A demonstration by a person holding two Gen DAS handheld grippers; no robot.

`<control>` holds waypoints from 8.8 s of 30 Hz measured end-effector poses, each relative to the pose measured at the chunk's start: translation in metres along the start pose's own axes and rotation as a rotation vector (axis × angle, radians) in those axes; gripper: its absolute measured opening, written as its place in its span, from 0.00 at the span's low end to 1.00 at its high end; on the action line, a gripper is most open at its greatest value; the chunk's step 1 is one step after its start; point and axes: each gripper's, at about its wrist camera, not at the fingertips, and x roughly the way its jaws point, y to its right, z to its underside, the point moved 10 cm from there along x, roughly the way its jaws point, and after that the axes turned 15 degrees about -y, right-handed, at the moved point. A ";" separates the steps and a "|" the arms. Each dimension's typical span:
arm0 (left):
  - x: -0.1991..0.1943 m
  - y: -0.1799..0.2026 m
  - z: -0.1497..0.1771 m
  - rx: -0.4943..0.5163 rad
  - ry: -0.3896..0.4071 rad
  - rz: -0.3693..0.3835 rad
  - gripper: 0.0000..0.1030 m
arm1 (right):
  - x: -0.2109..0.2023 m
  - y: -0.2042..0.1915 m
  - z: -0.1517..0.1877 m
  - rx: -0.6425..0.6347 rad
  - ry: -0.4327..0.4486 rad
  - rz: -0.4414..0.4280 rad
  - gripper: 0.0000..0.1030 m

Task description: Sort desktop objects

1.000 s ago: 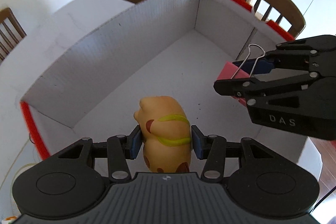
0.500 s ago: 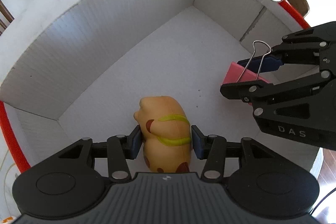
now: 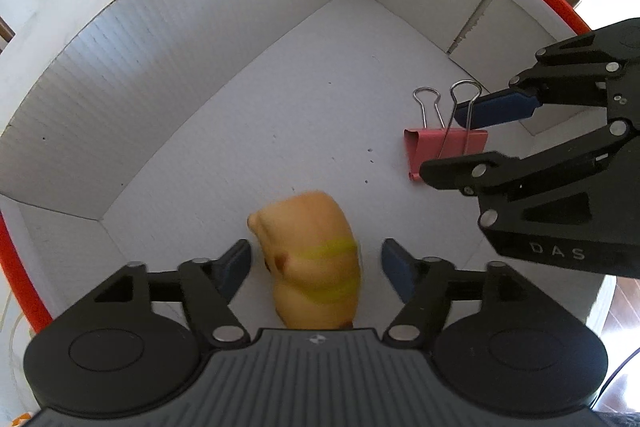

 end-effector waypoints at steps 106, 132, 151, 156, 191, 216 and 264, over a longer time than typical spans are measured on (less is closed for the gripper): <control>-0.005 -0.191 0.344 -0.524 0.425 -0.052 0.97 | -0.015 -0.306 0.026 -0.063 0.328 -0.117 0.91; -0.003 -0.194 0.339 -0.514 0.432 0.008 0.90 | 0.006 -0.320 0.006 0.033 0.232 -0.219 0.75; -0.005 -0.189 0.338 -0.526 0.454 0.081 0.53 | 0.012 -0.318 0.001 0.058 0.238 -0.253 0.46; -0.006 -0.191 0.341 -0.555 0.464 0.098 0.51 | 0.005 -0.316 0.003 0.058 0.265 -0.260 0.42; -0.115 -0.134 0.306 -0.453 0.615 0.108 0.51 | -0.101 -0.260 0.063 0.097 0.372 -0.339 0.42; -0.146 -0.035 0.169 -0.307 0.669 0.099 0.51 | -0.144 -0.110 0.069 0.133 0.471 -0.247 0.42; -0.060 -0.030 -0.024 -0.148 0.300 -0.012 0.52 | -0.039 0.003 -0.038 0.069 0.174 -0.041 0.42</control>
